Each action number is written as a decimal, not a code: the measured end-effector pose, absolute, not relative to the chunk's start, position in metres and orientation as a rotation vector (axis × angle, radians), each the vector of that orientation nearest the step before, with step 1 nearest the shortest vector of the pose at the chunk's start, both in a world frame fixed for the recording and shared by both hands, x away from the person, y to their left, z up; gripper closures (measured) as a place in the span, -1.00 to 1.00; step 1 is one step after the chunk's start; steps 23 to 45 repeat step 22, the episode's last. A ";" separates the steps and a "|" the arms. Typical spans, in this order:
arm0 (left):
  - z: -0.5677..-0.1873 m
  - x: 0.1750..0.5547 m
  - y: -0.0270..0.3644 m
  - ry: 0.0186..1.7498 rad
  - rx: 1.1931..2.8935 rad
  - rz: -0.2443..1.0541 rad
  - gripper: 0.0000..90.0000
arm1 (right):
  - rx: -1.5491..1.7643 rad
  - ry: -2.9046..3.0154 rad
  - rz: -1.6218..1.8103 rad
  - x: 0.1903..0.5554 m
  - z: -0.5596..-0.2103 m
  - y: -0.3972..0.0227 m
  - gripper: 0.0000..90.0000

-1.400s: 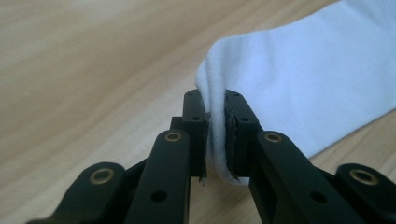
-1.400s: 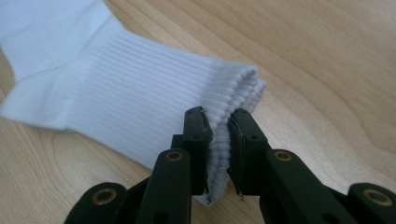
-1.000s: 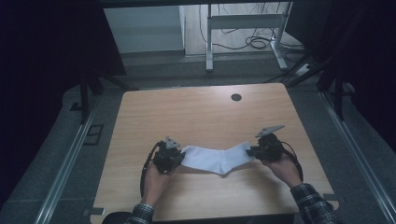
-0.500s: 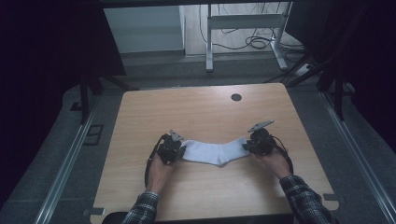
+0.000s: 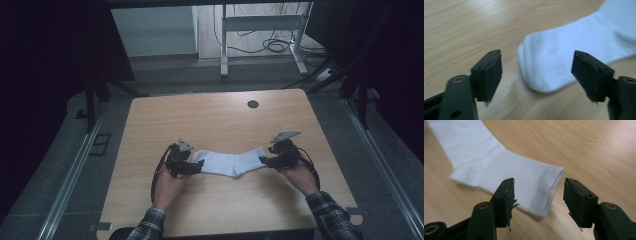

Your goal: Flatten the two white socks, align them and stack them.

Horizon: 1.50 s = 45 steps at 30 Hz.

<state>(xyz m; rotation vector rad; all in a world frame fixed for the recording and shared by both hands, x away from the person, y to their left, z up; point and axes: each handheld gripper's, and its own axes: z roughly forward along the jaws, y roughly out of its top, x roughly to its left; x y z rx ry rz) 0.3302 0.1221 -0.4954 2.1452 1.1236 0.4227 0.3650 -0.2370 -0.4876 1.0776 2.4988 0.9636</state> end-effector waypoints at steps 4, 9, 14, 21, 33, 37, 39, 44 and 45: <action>-0.492 0.313 0.126 1.086 2.164 0.364 -0.58 | 1.078 2.515 0.972 0.354 -0.484 -0.244 -0.21; -0.503 0.295 0.129 1.061 2.254 0.327 -0.68 | 1.048 2.550 0.914 0.339 -0.489 -0.248 -0.29; -0.522 0.280 0.139 1.047 2.364 0.293 -0.70 | 1.009 2.589 0.832 0.322 -0.499 -0.256 -0.36; -0.528 0.280 0.140 1.043 2.388 0.273 -0.73 | 1.029 2.641 0.730 0.318 -0.516 -0.265 -0.39; -0.528 0.280 0.139 1.040 2.390 0.277 -0.73 | 1.038 2.636 0.734 0.319 -0.517 -0.266 -0.39; -0.528 0.280 0.139 1.040 2.390 0.277 -0.73 | 1.038 2.636 0.734 0.319 -0.517 -0.266 -0.39; -0.528 0.280 0.139 1.040 2.390 0.277 -0.73 | 1.038 2.636 0.734 0.319 -0.517 -0.266 -0.39; -0.528 0.280 0.139 1.040 2.390 0.277 -0.73 | 1.038 2.636 0.734 0.319 -0.517 -0.266 -0.39; -0.528 0.280 0.139 1.040 2.390 0.277 -0.73 | 1.038 2.636 0.734 0.319 -0.517 -0.266 -0.39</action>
